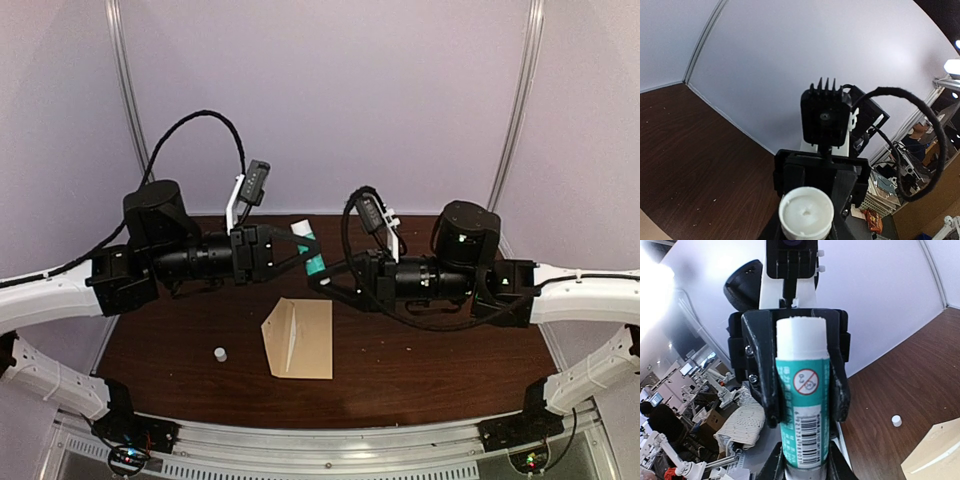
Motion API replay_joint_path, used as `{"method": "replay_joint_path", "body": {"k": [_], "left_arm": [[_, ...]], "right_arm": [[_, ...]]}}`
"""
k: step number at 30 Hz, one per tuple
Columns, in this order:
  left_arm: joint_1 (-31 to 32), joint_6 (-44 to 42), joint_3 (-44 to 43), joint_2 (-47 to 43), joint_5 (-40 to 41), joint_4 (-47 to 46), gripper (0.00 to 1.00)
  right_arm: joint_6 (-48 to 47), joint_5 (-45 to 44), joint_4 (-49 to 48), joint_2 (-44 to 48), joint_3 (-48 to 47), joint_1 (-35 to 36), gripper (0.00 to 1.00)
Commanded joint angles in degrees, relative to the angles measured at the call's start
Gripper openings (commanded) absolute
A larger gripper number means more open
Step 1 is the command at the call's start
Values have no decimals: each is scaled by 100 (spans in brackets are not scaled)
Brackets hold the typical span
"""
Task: Place the letter into the envelope and seal it
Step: Unscrew the solid glue.
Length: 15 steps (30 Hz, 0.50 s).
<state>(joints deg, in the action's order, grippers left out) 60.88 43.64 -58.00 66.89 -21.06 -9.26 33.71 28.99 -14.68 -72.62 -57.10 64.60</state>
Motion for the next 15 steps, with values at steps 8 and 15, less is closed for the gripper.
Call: {"method": "replay_joint_path", "body": {"k": [8, 15], "left_arm": [[-15, -364, 138, -10, -448, -752, 0], [-50, 157, 139, -230, 1080, -128, 0]], "right_arm": [[272, 845, -390, 231, -54, -35, 19], [-359, -713, 1004, 583, -104, -44, 65]]}}
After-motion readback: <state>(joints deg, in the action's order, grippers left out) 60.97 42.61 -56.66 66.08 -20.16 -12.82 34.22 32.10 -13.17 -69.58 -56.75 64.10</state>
